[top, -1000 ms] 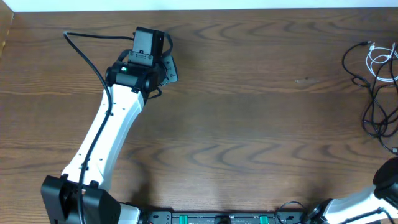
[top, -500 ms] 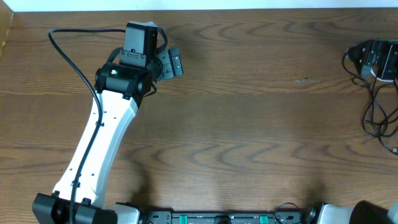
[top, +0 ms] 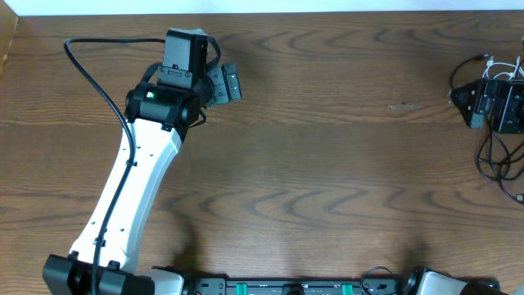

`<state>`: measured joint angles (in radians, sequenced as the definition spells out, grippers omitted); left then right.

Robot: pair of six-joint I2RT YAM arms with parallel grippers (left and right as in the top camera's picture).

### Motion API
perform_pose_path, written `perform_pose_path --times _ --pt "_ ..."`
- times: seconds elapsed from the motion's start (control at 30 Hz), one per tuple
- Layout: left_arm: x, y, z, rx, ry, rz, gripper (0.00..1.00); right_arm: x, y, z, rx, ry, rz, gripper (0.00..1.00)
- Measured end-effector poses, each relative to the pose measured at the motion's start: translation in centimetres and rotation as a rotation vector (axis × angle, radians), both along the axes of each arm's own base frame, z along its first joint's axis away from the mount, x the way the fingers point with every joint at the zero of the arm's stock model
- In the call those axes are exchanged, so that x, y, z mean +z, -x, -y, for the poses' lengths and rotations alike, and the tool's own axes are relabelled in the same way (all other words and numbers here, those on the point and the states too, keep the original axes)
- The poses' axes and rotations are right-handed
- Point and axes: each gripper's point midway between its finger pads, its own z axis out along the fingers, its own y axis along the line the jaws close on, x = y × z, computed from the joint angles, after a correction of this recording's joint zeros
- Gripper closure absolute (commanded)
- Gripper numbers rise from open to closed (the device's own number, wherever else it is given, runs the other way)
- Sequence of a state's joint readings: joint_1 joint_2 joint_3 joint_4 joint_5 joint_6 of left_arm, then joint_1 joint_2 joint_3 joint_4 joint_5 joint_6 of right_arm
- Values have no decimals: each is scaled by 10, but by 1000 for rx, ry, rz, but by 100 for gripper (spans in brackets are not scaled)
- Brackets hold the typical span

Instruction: Untangle cables

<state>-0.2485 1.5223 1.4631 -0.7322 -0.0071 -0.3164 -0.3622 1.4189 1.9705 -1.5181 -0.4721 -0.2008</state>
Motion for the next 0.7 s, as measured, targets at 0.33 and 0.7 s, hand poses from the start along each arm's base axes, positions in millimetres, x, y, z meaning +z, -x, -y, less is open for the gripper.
perform_pose_path --times 0.33,0.7 --pt "0 0 0 0 0 0 3 -1 2 -1 0 -3 -10 1" --pt "0 0 0 0 0 0 3 -2 3 -1 0 -6 -17 1"
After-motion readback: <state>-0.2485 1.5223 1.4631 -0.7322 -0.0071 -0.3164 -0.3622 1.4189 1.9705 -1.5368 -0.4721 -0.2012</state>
